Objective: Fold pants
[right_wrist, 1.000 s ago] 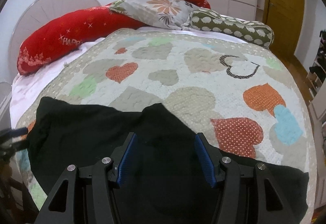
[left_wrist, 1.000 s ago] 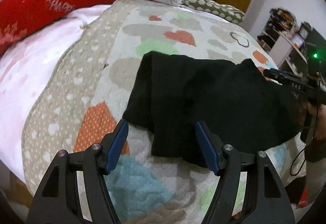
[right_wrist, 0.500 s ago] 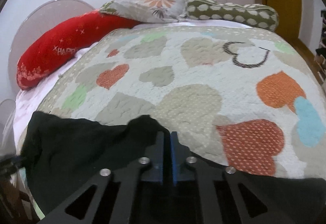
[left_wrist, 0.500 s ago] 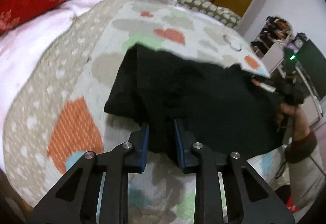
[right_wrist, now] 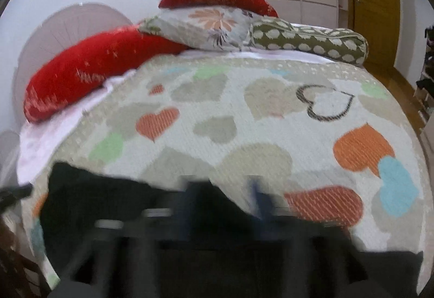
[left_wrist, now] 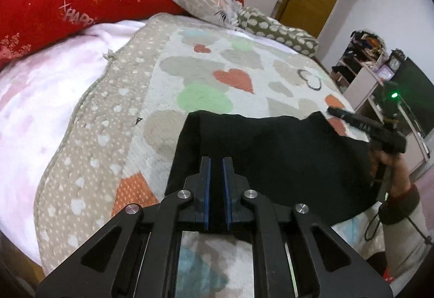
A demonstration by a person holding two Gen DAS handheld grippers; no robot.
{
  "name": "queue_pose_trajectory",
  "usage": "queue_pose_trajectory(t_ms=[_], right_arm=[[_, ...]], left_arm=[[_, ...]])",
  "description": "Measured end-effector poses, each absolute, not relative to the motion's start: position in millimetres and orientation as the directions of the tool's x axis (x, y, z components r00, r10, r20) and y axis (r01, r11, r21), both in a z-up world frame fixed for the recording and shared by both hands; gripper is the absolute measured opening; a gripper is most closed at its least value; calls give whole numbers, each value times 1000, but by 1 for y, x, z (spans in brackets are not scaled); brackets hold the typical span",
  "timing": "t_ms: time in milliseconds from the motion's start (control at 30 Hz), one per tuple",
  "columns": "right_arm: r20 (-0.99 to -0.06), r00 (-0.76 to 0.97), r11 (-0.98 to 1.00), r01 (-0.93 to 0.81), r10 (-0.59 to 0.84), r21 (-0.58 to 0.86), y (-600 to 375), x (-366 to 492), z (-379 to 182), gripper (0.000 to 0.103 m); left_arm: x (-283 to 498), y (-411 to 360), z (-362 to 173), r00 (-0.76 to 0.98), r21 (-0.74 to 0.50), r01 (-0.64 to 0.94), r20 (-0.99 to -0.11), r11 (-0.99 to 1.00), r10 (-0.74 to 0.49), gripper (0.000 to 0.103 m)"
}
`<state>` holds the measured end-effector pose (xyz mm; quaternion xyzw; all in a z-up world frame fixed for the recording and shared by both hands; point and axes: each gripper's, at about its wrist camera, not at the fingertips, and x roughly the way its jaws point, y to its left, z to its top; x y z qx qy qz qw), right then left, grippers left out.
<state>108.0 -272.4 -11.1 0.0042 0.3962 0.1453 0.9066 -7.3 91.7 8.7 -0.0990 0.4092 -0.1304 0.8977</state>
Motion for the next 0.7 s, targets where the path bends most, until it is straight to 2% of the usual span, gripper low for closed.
queue_pose_trajectory(t_ms=[100,133,300,367,400,433,467,500,533,700], right_arm=[[-724,625,950,-275,292,146,-276,105,-17,66],[-728,622,951,-272,288,144,-278,105,-20,66],[-735,604,947,-267,308,177,-280,108,-30,66],[-736,592,939,-287,329,188,-277,110,-35,62],[-738,584,935,-298,337,192,-275,111,-37,38],[-746,573,933,-308,339,186,-272,112,-40,12],[-749,575,936,-307,328,174,-271,112,-41,7],[-745,581,935,-309,329,172,-270,110,-40,6],[-737,585,933,-312,338,180,-270,109,-37,3],[-692,619,924,-325,371,204,-268,109,-13,2]], left_arm=[[-18,95,6,620,-342,160,-695,926,-364,76],[-20,93,4,614,-348,166,-696,923,-373,77],[-22,75,-20,549,-311,142,-765,940,-336,77],[-16,75,-36,521,-346,87,-783,934,-339,77],[-12,76,-45,510,-377,44,-788,925,-345,59],[-12,76,-48,508,-383,27,-790,923,-343,37],[-12,73,-48,509,-387,21,-789,922,-343,37],[-14,68,-43,524,-374,36,-783,927,-336,28],[-17,64,-37,534,-351,58,-780,935,-326,25],[-9,63,-3,585,-347,140,-727,927,-360,23]])
